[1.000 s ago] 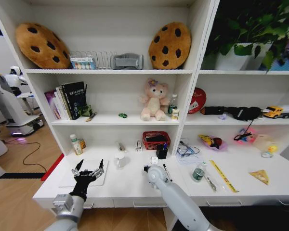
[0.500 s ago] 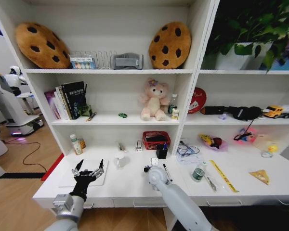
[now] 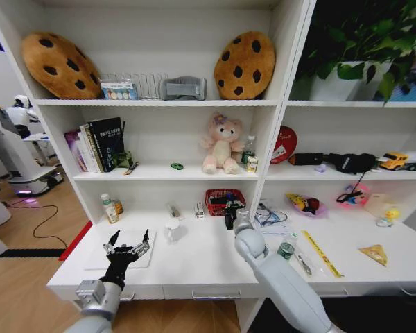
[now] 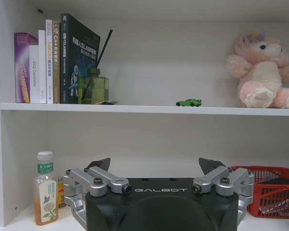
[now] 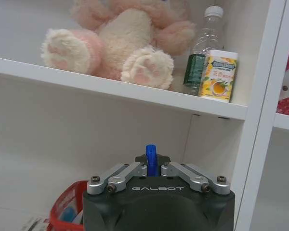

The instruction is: Organize the objects on the table.

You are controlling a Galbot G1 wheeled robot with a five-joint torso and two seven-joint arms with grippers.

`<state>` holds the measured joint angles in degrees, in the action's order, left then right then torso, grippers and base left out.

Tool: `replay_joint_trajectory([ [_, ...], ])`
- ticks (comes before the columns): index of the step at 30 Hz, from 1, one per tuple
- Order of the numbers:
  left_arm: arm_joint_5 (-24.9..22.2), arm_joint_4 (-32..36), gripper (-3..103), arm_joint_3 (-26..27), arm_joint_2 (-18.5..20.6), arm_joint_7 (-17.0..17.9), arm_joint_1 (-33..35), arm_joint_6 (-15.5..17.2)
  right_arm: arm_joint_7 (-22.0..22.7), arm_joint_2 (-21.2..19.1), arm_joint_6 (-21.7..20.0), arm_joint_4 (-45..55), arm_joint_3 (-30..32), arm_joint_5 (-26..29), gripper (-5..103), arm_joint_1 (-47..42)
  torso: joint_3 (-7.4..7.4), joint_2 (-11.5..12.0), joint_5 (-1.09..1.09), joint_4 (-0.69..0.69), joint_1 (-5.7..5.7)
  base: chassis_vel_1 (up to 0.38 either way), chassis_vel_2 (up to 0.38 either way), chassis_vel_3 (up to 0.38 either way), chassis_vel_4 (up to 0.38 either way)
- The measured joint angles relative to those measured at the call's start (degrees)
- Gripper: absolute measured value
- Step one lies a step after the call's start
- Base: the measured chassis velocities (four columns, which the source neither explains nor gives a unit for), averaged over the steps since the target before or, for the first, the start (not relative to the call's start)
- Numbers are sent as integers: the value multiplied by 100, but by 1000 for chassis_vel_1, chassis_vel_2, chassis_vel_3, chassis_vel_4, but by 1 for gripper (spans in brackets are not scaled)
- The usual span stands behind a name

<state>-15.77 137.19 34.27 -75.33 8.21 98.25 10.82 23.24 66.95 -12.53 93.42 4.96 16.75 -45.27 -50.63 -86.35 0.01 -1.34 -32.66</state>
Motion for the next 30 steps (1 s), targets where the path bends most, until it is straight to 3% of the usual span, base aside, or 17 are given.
replay_joint_trajectory([
  [8,0,0,100,0,0,0,1,0,-420,302,795,-1155,-5,-114,8,615,0,0,-2,3,0,0,0,0,0],
  [30,0,0,100,0,0,0,0,0,-486,642,1068,-1919,-126,-347,8,631,0,-1,-2,2,0,0,0,0,0],
])
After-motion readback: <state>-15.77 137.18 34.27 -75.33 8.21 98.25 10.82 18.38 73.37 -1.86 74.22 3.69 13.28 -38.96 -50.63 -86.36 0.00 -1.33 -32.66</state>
